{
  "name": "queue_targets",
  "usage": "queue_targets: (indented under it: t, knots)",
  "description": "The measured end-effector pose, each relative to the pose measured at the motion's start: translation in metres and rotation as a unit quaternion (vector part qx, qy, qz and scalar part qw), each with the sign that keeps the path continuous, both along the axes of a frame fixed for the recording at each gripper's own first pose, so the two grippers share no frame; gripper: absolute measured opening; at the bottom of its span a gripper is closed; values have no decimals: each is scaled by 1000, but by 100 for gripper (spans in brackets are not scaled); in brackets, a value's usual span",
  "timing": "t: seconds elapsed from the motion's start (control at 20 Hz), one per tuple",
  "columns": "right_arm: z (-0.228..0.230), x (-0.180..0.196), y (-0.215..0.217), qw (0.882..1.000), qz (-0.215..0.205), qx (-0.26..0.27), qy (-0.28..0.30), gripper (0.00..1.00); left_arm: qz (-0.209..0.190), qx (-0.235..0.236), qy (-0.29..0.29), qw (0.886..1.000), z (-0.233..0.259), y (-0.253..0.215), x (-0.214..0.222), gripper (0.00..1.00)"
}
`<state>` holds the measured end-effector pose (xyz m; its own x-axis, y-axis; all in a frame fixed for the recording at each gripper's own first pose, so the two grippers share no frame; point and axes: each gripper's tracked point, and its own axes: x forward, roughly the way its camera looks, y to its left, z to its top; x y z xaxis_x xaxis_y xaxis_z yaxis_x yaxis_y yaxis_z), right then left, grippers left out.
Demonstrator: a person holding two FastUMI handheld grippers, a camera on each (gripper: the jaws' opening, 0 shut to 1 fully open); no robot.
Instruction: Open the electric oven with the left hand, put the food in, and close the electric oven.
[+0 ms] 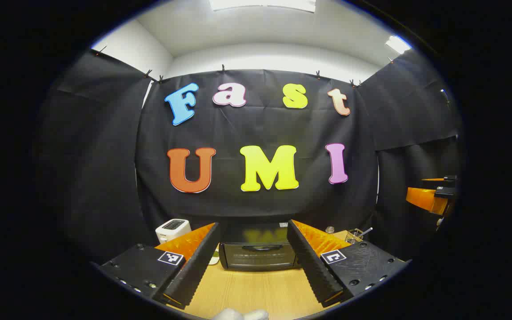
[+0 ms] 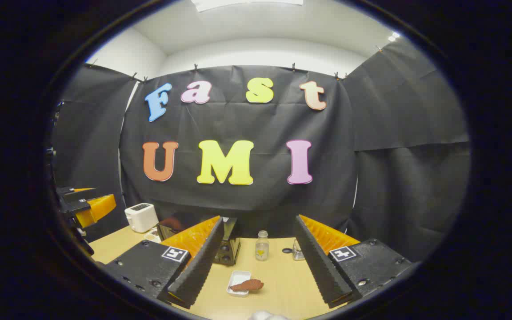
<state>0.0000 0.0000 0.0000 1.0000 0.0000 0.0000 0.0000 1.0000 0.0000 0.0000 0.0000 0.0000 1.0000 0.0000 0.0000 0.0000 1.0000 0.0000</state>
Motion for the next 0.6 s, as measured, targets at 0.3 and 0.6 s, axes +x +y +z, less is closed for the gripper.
queue_targets:
  t: [0.3, 0.6]
  knots:
    - [-10, -1, -3, 1000, -2, 2, 17, 96, 1, 6, 14, 1000, -13, 1, 6, 96]
    - [-13, -2, -5, 1000, 2, 0, 27, 100, -3, 8, 22, 1000, -31, -1, 22, 96]
